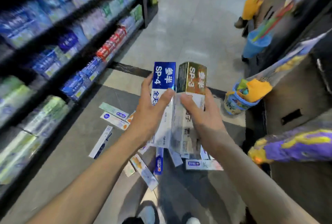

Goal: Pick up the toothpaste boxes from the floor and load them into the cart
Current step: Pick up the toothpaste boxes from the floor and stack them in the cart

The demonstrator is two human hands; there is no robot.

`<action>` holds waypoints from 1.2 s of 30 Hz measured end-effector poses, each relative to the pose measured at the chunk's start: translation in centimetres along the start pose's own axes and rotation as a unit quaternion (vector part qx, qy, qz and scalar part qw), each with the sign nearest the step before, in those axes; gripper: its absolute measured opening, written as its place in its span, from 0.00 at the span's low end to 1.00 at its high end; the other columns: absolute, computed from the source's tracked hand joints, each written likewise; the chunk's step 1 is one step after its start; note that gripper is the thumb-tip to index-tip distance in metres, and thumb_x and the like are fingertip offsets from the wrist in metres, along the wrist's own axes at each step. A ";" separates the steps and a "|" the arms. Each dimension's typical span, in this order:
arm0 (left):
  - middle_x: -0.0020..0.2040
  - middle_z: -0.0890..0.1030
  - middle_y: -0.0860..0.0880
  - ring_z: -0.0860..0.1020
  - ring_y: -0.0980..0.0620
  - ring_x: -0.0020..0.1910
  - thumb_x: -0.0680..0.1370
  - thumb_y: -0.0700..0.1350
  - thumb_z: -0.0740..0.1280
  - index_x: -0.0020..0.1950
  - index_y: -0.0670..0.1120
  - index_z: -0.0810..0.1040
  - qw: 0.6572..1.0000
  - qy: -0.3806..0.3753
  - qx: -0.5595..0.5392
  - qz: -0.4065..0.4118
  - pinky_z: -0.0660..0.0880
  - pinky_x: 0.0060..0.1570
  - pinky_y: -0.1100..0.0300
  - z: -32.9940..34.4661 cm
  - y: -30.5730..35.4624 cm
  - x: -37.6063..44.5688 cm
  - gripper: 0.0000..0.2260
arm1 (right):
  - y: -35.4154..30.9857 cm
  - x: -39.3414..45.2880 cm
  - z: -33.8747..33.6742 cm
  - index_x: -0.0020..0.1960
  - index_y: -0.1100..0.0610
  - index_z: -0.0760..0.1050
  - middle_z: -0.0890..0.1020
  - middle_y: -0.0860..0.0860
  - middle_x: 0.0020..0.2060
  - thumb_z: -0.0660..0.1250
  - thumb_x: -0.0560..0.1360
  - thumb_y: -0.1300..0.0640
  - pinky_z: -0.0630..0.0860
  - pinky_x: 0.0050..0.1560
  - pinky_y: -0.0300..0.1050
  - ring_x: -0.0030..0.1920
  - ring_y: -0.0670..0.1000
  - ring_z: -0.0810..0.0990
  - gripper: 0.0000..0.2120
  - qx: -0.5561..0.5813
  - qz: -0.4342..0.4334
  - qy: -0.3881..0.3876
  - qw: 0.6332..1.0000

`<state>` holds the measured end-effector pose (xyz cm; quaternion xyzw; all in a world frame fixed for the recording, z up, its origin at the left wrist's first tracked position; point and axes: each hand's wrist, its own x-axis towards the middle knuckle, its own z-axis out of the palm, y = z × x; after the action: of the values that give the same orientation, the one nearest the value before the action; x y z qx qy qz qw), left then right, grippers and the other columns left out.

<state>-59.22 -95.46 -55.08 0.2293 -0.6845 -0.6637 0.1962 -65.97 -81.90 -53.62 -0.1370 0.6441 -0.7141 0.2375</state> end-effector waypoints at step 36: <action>0.56 0.78 0.74 0.76 0.73 0.56 0.82 0.45 0.66 0.72 0.64 0.66 0.626 0.772 0.010 0.112 0.72 0.52 0.73 -13.8 48.2 -40.7 0.22 | -42.7 -29.0 31.7 0.69 0.47 0.74 0.85 0.47 0.55 0.69 0.77 0.56 0.80 0.52 0.42 0.56 0.49 0.84 0.21 0.002 -0.081 -0.734 0.674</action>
<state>-20.61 -82.77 -4.93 0.5807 -0.3095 -0.2098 0.7232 -32.39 -91.55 -4.17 -0.6687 0.2466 -0.4014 0.5753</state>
